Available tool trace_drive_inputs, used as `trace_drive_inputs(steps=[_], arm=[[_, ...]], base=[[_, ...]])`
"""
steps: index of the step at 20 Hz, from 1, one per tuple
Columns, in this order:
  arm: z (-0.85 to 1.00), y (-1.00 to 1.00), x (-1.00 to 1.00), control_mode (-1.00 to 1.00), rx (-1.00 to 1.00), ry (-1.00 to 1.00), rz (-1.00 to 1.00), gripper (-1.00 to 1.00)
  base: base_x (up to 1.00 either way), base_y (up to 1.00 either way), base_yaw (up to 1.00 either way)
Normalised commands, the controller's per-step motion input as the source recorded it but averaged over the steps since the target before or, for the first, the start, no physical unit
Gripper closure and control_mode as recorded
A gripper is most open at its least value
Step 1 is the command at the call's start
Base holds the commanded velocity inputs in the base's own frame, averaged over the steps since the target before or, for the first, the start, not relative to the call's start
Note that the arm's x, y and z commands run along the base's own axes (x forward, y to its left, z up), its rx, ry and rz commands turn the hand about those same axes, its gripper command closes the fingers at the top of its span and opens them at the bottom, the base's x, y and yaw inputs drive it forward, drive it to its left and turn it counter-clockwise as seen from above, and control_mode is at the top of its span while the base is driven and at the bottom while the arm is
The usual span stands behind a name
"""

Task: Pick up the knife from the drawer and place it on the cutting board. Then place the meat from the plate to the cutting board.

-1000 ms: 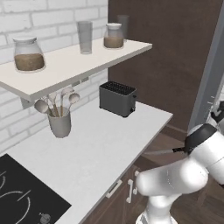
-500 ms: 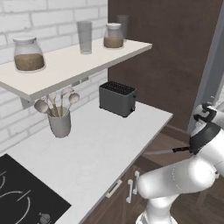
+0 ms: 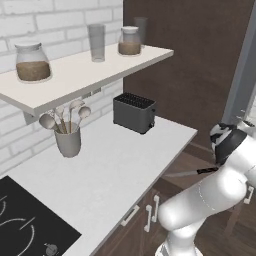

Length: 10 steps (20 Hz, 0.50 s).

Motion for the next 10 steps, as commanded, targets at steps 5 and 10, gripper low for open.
trace_drive_inputs(steps=[5, 10], arm=[[-0.15, -0.04, 0.35, -1.00, 0.00, 0.00, 0.05, -1.00], [-0.46, -0.14, 0.22, -1.00, 0.00, 0.00, 0.10, -1.00]], base=[[0.00, 0.00, 0.00], [0.00, 0.00, 0.00]])
